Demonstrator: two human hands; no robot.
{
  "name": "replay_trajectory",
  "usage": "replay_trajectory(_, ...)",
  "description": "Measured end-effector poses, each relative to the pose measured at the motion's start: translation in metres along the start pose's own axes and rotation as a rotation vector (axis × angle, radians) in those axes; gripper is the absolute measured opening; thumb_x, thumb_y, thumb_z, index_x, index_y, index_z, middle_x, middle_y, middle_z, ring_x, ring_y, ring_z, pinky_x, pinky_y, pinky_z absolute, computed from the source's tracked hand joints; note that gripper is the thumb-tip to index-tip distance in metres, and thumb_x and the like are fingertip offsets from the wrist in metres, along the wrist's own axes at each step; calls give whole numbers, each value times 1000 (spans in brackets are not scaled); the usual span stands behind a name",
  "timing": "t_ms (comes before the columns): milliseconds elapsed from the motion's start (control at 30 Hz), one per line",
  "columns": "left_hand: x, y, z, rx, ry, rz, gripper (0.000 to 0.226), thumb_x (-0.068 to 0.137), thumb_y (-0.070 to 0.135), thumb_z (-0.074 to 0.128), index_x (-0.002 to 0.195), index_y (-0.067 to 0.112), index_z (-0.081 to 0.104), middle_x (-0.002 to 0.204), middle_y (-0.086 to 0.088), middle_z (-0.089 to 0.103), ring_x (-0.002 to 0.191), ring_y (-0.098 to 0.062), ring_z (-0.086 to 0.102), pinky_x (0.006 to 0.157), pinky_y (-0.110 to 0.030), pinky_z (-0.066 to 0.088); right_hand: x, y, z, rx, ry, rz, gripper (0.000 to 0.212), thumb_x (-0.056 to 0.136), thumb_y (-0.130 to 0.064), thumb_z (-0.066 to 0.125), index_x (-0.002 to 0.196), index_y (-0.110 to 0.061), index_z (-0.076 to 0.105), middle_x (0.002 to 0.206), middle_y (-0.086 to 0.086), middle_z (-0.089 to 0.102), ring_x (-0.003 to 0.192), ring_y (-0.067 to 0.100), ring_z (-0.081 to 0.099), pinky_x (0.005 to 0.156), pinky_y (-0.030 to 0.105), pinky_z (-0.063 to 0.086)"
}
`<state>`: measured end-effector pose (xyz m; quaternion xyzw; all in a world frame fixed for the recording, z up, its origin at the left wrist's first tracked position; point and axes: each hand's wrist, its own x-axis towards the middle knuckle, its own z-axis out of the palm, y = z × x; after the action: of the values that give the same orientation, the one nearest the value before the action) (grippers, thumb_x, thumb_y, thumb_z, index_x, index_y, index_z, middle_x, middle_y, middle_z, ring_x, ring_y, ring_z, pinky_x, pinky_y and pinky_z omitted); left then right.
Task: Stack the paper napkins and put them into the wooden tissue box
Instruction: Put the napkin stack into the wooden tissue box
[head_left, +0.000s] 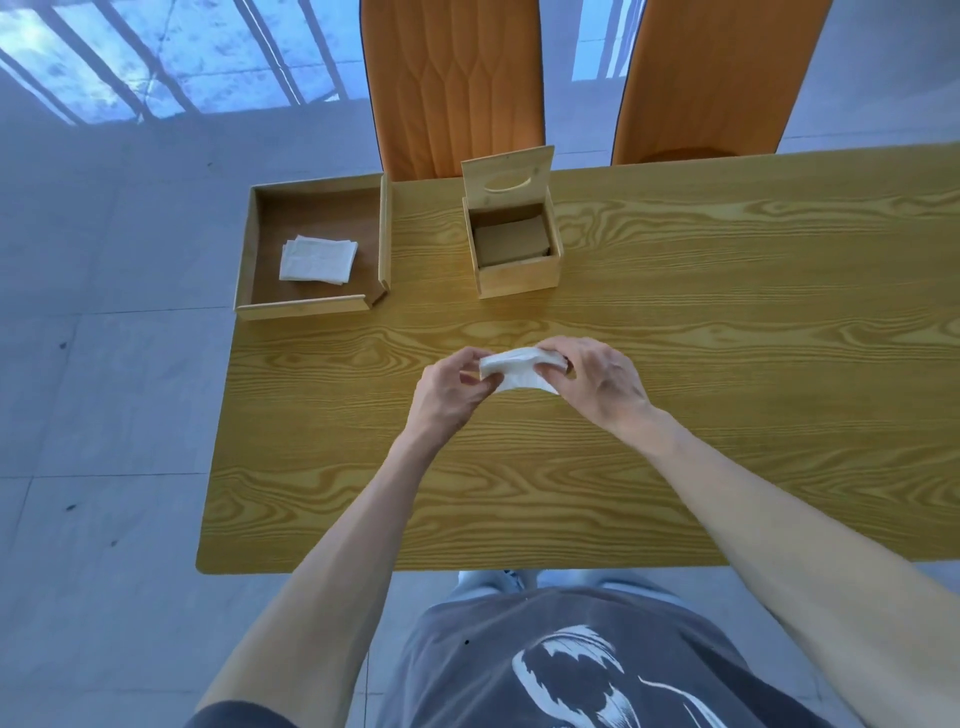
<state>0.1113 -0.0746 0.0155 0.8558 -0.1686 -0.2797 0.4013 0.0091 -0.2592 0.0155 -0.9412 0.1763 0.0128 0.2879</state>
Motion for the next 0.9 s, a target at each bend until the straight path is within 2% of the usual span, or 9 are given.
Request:
replay_trajectory(100,22,18,-14,53,17,82,20,86,31,73,105,25,71,94,8,72,85,-10,71,77,-34,58,25,-2,-22,-69,44,-86,29,99,-36,54,124,-23,62,115,1,71,102,22,64,78,34,49)
replay_trajectory(267,60,50,-37,156,103,199,24,86,34,74,107,23,70,100,7,74,83,-7,72,71,-31,58,68,-9,-55,-107,156,-142,26,96,-30,61,119,-19,66,117,3,72,103,24,66,80,32,50)
replay_trajectory(400,87,71,-48,167,197,248,20,87,31,74,105,25,70,100,9,75,89,-5,70,73,-29,55,97,-14,-70,-121,274,-152,20,94,-25,64,112,-18,69,112,4,73,95,23,69,75,32,54)
replay_trajectory(567,111,82,-45,170,273,242,18,86,18,73,102,26,71,101,7,76,99,-9,69,78,-30,53,122,-17,-71,-139,387,-126,13,90,-20,68,102,-17,73,103,2,76,84,25,71,67,35,57)
replay_trajectory(767,131,68,-42,205,251,227,22,84,14,75,103,23,72,101,0,77,98,-13,71,82,-33,55,139,-13,-60,-153,320,-90,15,90,-18,68,103,-17,74,100,3,76,79,24,70,63,25,48)
replay_trajectory(900,138,60,-46,183,183,210,23,85,26,76,106,19,71,101,-1,77,97,-12,71,78,-26,50,145,-3,-58,-149,212,-70,19,92,-25,68,110,-20,72,103,2,75,84,23,69,68,30,54)
